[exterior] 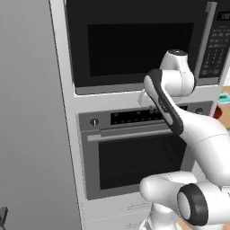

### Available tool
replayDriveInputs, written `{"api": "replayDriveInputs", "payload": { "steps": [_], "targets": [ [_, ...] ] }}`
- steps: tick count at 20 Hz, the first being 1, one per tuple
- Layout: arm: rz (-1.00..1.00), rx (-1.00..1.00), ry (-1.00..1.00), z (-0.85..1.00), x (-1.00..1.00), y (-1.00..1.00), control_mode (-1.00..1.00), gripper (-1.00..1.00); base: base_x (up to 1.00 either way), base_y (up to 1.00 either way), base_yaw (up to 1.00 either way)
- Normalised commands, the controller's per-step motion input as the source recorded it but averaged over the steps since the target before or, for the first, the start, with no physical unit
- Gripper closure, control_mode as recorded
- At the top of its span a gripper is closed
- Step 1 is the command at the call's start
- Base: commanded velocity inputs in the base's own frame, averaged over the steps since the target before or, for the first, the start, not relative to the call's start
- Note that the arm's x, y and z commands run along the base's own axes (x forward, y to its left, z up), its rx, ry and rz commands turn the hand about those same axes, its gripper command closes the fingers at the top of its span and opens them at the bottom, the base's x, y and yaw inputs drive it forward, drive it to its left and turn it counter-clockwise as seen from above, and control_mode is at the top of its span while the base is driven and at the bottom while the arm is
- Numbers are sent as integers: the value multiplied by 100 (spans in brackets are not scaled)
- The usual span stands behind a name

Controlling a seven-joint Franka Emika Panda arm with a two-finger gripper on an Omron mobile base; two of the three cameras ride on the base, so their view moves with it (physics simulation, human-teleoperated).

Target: Open the microwave, place the bowl with waffle inside the microwave, then close the microwave door and turn it on.

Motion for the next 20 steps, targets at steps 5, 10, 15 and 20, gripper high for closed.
{"api": "replayDriveInputs", "payload": {
  "steps": [5, 10, 15, 20],
  "targets": [
    [-8, 24, -24, 11, -20, -55, -100, -100, 0, 0, 0],
    [-15, 61, -58, 49, -2, -82, -100, -100, 0, 0, 0],
    [-27, 33, -39, 61, 0, -57, -100, -100, 0, 0, 0],
    [-3, 1, 0, 0, 0, -4, -100, -100, 0, 0, 0]
  ]
}}
